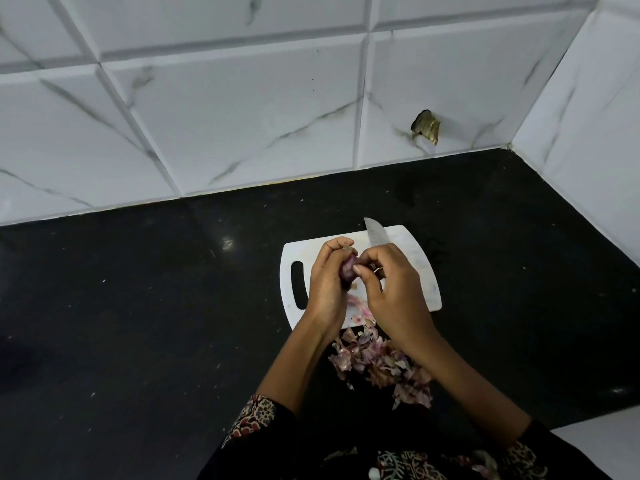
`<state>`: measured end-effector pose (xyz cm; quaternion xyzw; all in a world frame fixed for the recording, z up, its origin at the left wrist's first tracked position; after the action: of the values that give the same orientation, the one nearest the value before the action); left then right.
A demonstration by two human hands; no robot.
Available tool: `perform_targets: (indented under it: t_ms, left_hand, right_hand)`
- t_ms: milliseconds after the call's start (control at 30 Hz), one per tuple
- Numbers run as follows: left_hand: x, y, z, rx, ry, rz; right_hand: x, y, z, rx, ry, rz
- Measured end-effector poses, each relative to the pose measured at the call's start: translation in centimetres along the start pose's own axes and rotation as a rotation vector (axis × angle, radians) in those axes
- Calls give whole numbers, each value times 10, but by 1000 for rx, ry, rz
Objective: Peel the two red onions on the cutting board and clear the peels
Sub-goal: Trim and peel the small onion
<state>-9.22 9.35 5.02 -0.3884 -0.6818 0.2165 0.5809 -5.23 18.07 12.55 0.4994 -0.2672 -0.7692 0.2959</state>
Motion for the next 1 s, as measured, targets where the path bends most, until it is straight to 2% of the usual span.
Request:
perform_targets:
  t_ms: [133, 233, 300, 467, 600, 767, 867, 1000]
  left_hand:
    - [2, 0, -1, -26, -14, -17]
    - [0, 3, -1, -59, -35, -96]
    - [-2, 4, -1, -77, -52, -138]
    - [-3, 7, -2, -107, -80, -227]
    - [-2, 9, -2, -138, -57, -312]
    - [-6, 9, -2, -149, -83, -14]
    - [-5, 10, -4, -178, -109, -39]
    - [-10, 15, -6, -234, -156, -115]
  right_hand:
    - [6, -29, -3, 290, 46, 232]
    - [15, -46, -8, 523, 55, 506]
    - [17, -50, -10, 592, 47, 617]
    - [8, -35, -4, 476, 30, 645]
    - [3, -16, 1, 263, 48, 296]
    - [-8, -7, 1, 131, -41, 191]
    - [-9, -11, 1, 158, -48, 246]
    - [-11, -30, 1, 344, -98, 492]
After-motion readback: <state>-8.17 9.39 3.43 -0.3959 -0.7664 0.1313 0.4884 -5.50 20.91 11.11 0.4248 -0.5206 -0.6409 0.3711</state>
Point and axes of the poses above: each hand's wrist, its own z-axis towards the middle knuckle, its own x-axis out of the palm, y = z × x, the point moved 10 cm from there along z, towards the middle knuckle, and after that the axes turned 6 degrees about -z, right-handed, at the moved point
